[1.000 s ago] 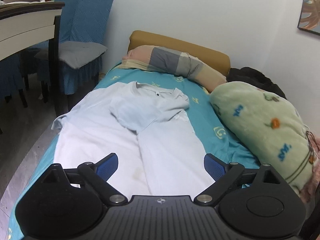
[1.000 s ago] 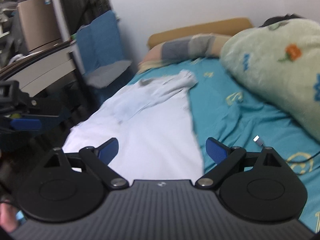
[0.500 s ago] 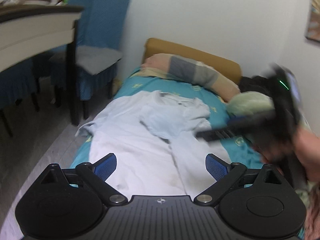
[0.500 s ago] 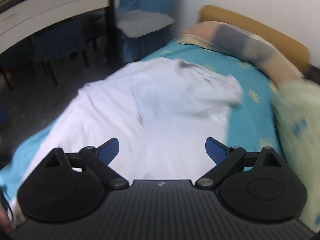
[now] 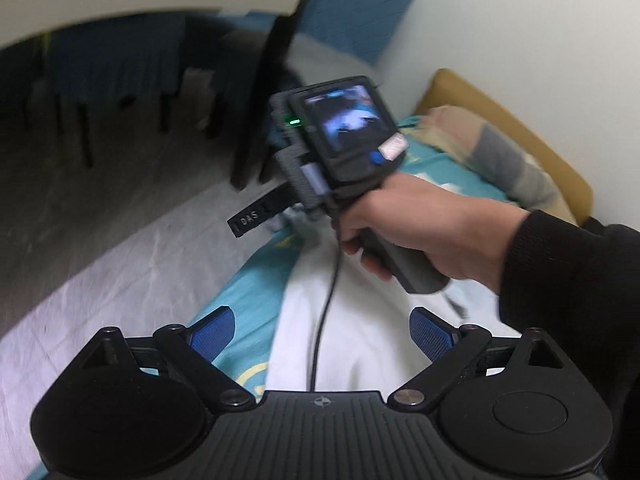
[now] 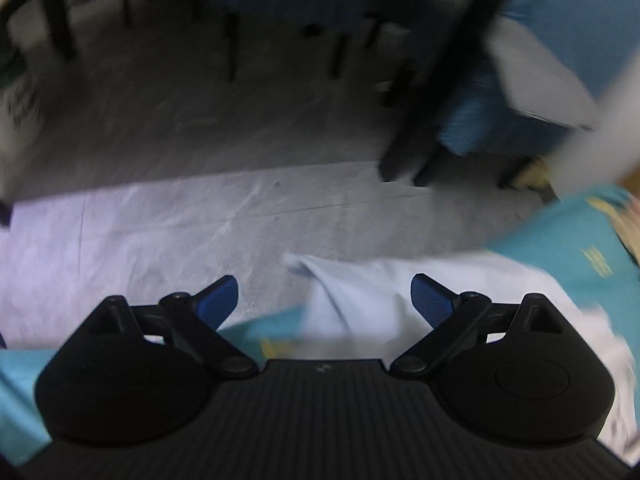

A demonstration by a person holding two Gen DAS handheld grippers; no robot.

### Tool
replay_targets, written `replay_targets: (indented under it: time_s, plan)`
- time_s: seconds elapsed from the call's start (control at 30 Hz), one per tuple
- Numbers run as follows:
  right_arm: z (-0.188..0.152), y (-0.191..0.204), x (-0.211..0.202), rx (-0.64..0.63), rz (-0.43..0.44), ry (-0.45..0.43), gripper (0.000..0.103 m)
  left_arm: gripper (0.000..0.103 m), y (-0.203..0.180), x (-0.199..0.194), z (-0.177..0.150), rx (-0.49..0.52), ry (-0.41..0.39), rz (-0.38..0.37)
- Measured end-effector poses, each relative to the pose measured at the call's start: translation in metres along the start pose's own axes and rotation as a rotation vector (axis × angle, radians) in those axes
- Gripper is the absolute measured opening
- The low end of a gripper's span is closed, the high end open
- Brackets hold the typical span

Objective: Fold clothes

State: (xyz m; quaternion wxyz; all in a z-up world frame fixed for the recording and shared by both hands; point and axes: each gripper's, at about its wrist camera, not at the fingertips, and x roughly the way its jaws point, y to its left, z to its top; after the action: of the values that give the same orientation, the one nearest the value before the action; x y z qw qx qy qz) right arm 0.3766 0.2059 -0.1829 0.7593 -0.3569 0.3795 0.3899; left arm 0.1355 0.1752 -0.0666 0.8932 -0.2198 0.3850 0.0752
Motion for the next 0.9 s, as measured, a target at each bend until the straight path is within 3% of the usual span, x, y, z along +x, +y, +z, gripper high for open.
replay_targets:
  time_s: [0.13,0.17,0.2,0.33,0.43,0.6,0.67,0.73,0.9]
  plan:
    - [0.003,0.004,0.041,-0.031,-0.065,0.083,0.051,0.096,0.007,0.012,0.001,-0.040,0.025,0.014]
    - [0.002,0.004,0.044,-0.031,-0.088,0.084,0.026,0.095,0.008,0.014,0.001,-0.046,0.029,0.015]
    - [0.002,0.002,0.041,-0.021,-0.107,0.070,0.011,0.095,0.008,0.013,0.001,-0.052,0.028,0.011]
    - [-0.008,-0.019,-0.014,0.088,-0.191,-0.149,0.010,0.095,0.006,0.005,-0.005,-0.034,-0.005,0.001]
    - [-0.029,-0.047,-0.075,0.267,-0.282,-0.355,0.010,0.095,0.002,-0.002,-0.008,-0.010,-0.032,0.005]
    - [-0.121,-0.096,-0.154,0.654,-0.489,-0.606,0.010,0.095,-0.013,-0.011,-0.013,0.032,-0.065,-0.020]
    - [-0.168,-0.115,-0.164,0.812,-0.581,-0.619,0.010,0.095,-0.019,-0.011,-0.015,0.050,-0.061,-0.039]
    - [-0.212,-0.130,-0.160,0.956,-0.636,-0.564,0.010,0.095,-0.025,-0.009,-0.017,0.068,-0.053,-0.052]
    - [-0.285,-0.149,-0.137,1.156,-0.627,-0.422,0.018,0.095,-0.040,0.004,-0.024,0.120,-0.014,-0.041]
